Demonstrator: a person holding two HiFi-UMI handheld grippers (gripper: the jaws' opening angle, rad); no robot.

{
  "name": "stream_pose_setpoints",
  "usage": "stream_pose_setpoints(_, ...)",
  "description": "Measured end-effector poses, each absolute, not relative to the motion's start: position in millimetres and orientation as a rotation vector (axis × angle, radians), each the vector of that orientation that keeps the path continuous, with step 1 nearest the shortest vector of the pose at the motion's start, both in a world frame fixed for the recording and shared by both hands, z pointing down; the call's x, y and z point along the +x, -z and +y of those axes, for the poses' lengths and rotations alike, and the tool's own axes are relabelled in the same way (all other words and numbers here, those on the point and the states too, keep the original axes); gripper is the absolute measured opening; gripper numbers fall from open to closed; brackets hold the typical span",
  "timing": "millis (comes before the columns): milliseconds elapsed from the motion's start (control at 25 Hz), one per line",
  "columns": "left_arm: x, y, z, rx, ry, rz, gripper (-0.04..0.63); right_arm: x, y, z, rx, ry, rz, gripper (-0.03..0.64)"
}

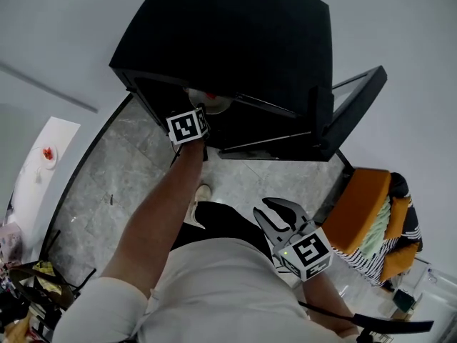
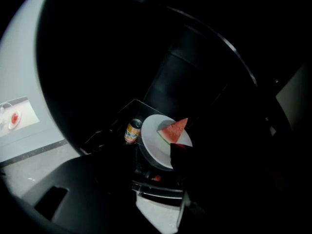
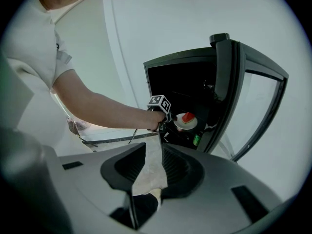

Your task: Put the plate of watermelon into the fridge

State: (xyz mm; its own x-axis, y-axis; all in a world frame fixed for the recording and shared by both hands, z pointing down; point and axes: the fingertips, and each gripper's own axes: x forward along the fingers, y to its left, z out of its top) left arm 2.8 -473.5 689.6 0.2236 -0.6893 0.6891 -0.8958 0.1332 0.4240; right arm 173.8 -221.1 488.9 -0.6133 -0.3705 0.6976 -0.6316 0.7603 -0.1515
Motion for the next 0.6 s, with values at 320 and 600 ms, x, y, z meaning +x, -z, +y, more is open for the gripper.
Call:
stream_pose_setpoints(320, -21.2, -651.2, -412.9, 1.681, -0.315, -1.443, 0.204, 139.0, -483.7, -199.0, 0.776, -0.533, -2.338, 0.114)
stream_pose_setpoints(600, -26.4, -608.9, -327.4, 1.865, -0.371, -1.244, 0.204, 91.2, -471.4, -150.3, 0.817, -0.51, -2.363, 0.114)
